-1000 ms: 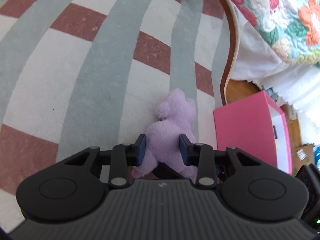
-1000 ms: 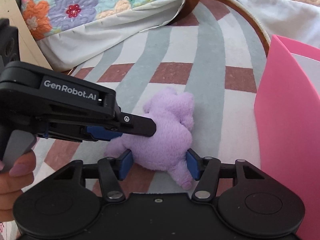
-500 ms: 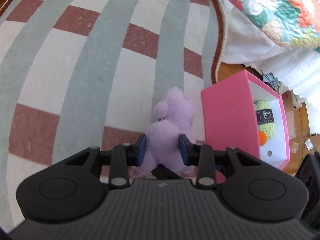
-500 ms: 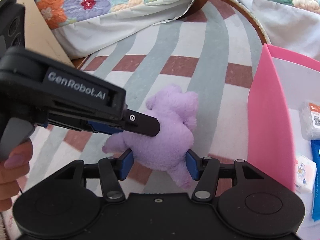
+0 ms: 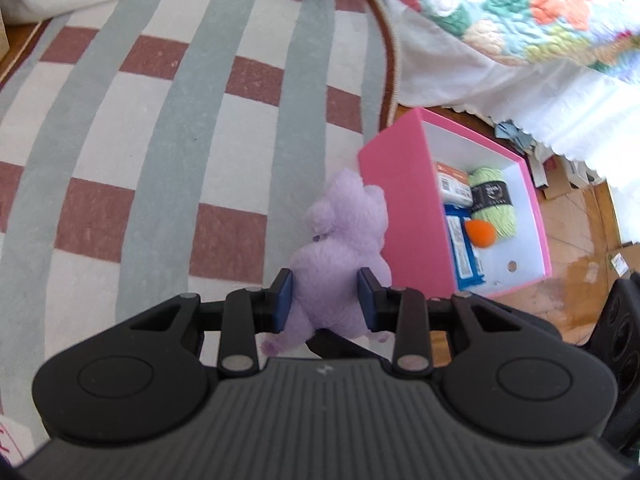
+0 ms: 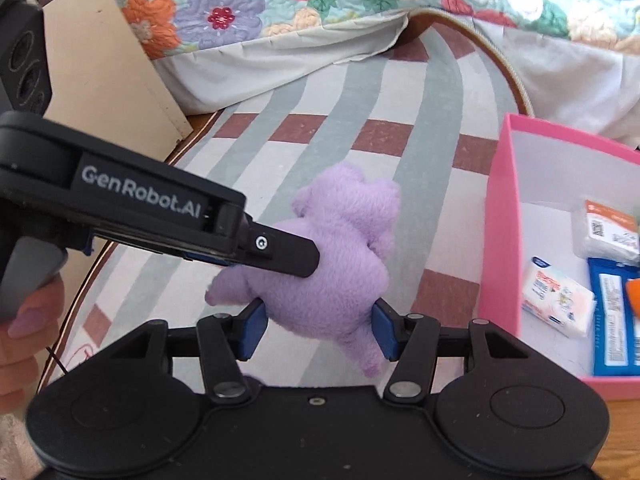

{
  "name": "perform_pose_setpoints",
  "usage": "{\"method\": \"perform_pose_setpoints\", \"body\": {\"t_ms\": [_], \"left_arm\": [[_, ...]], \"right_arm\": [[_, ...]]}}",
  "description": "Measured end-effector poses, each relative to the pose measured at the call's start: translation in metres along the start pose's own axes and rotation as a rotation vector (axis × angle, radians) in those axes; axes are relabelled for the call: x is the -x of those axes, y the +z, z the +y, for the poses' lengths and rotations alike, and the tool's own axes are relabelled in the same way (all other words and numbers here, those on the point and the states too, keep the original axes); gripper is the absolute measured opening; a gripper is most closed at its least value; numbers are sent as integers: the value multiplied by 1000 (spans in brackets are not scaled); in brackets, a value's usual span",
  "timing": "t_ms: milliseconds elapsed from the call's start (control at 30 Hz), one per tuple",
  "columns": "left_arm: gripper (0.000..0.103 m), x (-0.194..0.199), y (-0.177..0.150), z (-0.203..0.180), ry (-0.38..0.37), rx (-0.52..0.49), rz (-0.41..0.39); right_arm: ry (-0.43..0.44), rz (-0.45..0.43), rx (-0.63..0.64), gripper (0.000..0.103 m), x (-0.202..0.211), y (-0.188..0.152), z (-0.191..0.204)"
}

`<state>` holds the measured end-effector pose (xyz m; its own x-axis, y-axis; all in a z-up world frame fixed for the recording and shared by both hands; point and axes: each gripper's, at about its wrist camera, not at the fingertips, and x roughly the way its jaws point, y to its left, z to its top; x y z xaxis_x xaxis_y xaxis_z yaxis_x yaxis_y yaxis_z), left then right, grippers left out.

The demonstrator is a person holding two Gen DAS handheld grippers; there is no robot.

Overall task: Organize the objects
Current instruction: 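Lift the lilac plush toy with the left tool off the rug, then carry the plush toy with the left tool over the pink box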

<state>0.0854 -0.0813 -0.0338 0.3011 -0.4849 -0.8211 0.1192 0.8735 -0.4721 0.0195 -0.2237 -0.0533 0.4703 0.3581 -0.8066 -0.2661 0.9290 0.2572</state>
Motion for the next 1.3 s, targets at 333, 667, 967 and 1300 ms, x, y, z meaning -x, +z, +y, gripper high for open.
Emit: {"method": "perform_pose_setpoints", "body": {"t_ms": [333,667,967,1300], "left_arm": [[33,45,-30,-18,-50,-7,-4],[33,73,-42,-59,-46,-94,-34],[33,82,-48,-77,-60,-116,-59],[34,88,-48,-105,-96,-174,-83]], "right_arm": [[12,11,20,61,51,-14,13],[-12,-29,46,61,91,-20,13],[-27,-48,67,61,110,-22,10],[-93,-90,103,61,135,-23,5]]}}
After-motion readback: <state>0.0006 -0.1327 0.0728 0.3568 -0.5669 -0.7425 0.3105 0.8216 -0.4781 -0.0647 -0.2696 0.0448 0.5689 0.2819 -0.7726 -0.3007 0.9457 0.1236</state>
